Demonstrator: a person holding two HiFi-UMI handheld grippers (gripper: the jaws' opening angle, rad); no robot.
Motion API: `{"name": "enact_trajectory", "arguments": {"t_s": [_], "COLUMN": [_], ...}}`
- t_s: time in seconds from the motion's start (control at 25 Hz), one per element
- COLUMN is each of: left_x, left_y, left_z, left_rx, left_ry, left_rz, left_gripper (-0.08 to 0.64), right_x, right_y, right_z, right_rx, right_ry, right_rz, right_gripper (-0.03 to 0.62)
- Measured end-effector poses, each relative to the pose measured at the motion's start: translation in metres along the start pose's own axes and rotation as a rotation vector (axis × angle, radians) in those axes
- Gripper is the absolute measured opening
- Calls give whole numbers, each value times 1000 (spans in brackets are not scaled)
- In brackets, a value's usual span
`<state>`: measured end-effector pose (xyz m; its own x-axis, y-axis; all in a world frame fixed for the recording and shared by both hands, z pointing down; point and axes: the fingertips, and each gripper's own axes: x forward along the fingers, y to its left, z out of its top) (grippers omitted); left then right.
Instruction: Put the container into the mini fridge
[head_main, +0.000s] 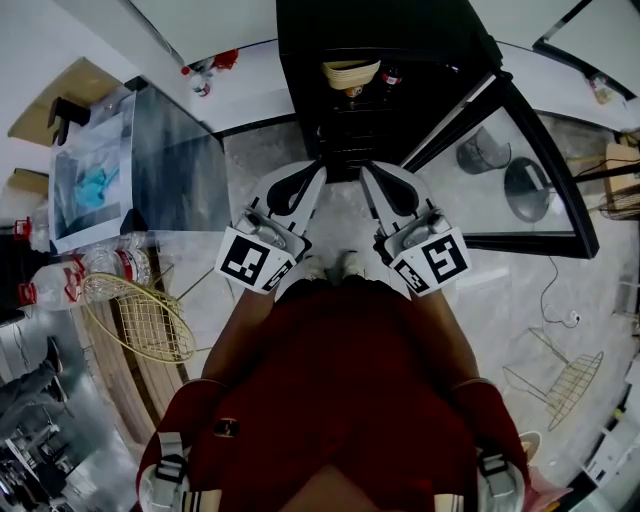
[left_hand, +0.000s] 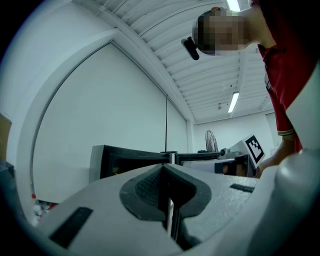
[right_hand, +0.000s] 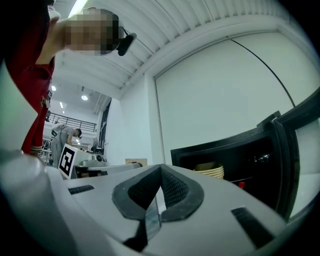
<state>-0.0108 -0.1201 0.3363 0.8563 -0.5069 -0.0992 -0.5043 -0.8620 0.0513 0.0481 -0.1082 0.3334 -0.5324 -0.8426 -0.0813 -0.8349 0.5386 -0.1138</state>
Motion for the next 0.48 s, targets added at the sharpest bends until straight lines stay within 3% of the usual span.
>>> {"name": "enact_trajectory", "arguments": {"t_s": [0.48], "left_x": [1], "left_y": [1], "left_z": [-1], "left_rx": [-2], "left_ry": [5], "left_rz": [7], "left_gripper": [6], "right_x": [-1], "right_y": [-3], "right_z": [-3], "right_rx": [-9], "right_ry": [4], "right_rz": [-1], "right_gripper": [0]}}
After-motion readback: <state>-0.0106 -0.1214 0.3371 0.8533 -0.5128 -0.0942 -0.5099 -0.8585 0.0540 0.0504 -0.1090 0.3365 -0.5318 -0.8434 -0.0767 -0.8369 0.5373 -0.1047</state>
